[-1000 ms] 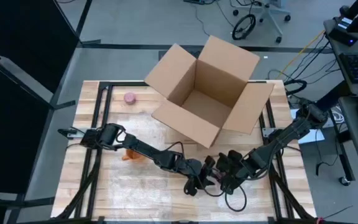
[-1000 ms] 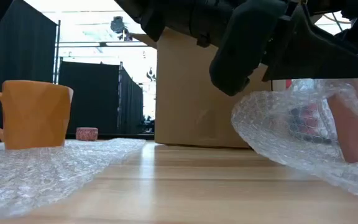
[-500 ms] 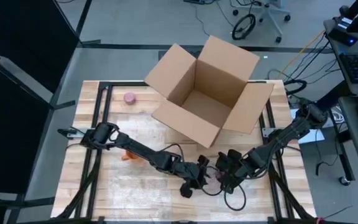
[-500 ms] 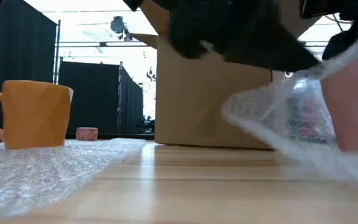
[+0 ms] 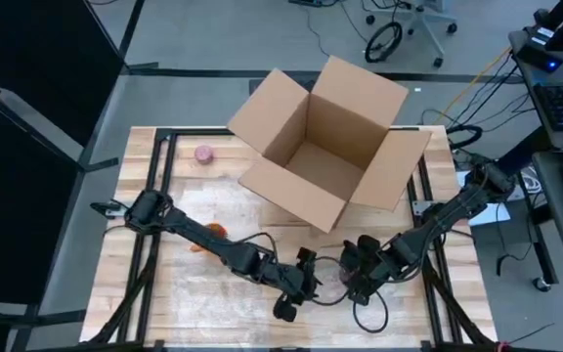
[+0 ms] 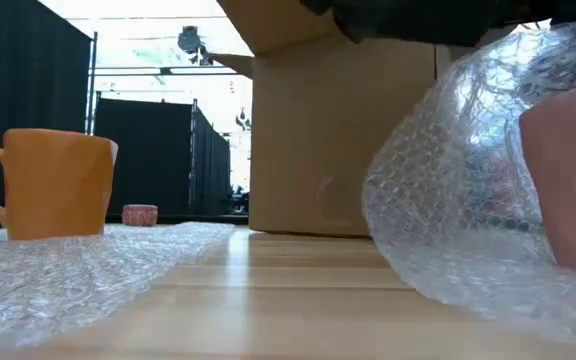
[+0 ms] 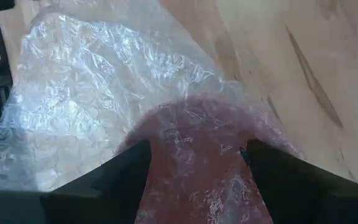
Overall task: Wrap mug
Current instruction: Wrap the pink mug in the bubble wrap
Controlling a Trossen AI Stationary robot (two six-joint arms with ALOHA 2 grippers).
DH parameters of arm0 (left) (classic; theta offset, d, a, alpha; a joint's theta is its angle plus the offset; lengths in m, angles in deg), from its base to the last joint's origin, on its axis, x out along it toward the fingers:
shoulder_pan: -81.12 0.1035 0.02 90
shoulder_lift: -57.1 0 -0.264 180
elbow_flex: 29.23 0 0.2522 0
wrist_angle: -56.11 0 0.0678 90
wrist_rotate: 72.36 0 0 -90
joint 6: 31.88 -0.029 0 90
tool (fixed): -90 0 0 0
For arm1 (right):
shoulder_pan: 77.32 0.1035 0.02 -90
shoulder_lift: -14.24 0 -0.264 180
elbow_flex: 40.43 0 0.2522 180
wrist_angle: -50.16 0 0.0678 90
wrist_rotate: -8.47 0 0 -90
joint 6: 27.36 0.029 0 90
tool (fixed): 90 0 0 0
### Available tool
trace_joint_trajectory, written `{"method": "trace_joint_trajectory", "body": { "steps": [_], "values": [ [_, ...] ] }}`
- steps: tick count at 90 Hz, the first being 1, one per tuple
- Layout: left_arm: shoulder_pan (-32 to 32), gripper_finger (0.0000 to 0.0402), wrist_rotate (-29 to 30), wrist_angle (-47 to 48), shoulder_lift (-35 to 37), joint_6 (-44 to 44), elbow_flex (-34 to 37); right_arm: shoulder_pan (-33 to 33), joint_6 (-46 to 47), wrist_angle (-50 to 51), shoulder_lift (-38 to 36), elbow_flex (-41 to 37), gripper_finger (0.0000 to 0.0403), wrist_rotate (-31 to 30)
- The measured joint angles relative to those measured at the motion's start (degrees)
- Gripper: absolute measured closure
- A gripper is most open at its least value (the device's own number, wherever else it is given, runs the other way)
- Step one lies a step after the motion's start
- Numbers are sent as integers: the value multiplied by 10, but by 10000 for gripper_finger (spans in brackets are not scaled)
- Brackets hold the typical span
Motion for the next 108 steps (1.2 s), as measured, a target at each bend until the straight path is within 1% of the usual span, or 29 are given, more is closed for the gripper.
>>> {"method": "trace_joint_trajectory", "body": {
  "steps": [17, 31, 41, 56, 108],
  "values": [
    [-23, 270, 18, 8, 0, 35, 0, 0, -22, -1, 0, 0, 145, 39],
    [-30, 270, 46, 3, 0, 36, -1, 0, -22, -5, 0, 0, 145, 39],
    [-30, 270, 46, 4, 0, 50, -1, 0, -22, -14, 0, 0, 145, 38],
    [-25, 270, 46, 4, 0, 50, -1, 0, -39, -19, 0, 0, 145, 39],
    [-24, 270, 47, 3, 1, 50, -1, 0, -45, -12, 0, 0, 145, 38]
  ]
}}
